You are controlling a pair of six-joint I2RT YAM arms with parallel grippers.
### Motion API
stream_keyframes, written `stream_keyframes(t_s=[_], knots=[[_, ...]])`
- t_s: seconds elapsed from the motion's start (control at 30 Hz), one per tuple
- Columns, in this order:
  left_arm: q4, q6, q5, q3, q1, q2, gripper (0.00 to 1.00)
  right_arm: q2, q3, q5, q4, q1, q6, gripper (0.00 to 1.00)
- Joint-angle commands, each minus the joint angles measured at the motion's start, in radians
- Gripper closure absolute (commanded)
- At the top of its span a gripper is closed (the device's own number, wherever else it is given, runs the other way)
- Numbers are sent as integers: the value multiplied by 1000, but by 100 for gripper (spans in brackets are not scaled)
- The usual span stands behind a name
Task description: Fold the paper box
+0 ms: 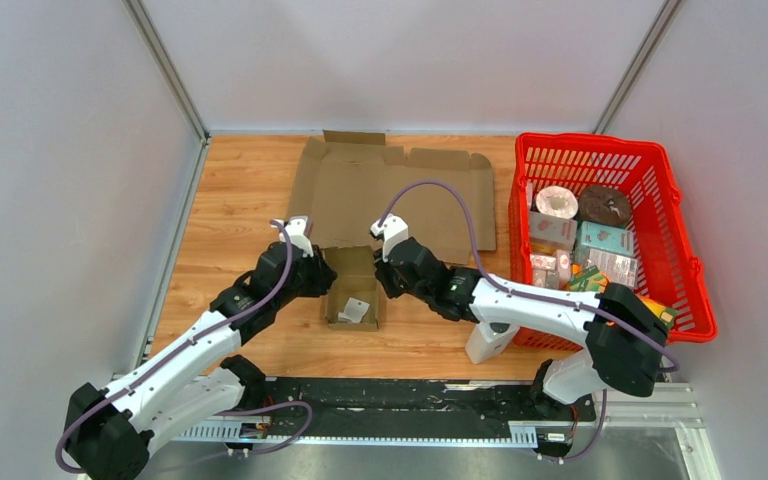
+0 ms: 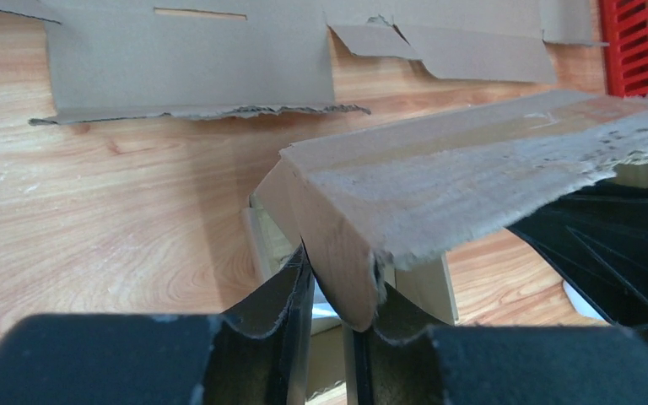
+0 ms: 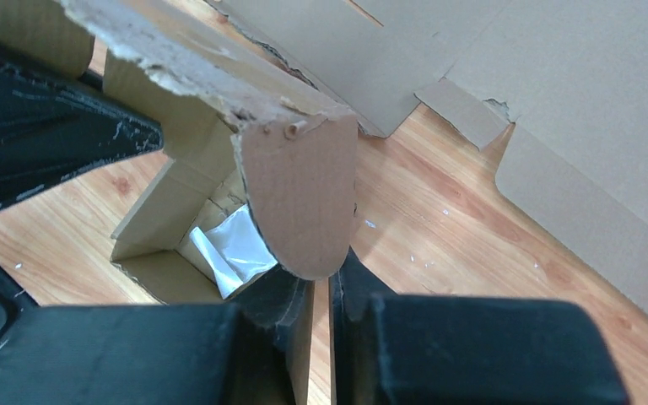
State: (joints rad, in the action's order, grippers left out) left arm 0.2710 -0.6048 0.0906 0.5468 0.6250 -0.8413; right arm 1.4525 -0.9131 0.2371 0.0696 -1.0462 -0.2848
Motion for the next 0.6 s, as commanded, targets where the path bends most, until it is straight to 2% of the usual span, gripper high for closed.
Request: stream_keyframes(t_s=[0.0, 0.17, 0.33, 0.47, 0.57], knots=[[-30, -6, 18, -31, 36, 33, 75, -26, 20, 130, -91, -41, -63, 88], [7, 17, 49, -60, 54, 83, 76, -32, 63, 182, -134, -83, -59, 87], [19, 11, 69, -91, 84, 113, 82, -34, 108, 313, -192, -143, -63, 89], [8, -12, 86, -136, 108, 128, 86, -43, 125, 375, -203, -176, -115, 91], [31, -13, 106, -139, 122, 149, 87, -50, 134, 476, -189, -207, -168, 91]])
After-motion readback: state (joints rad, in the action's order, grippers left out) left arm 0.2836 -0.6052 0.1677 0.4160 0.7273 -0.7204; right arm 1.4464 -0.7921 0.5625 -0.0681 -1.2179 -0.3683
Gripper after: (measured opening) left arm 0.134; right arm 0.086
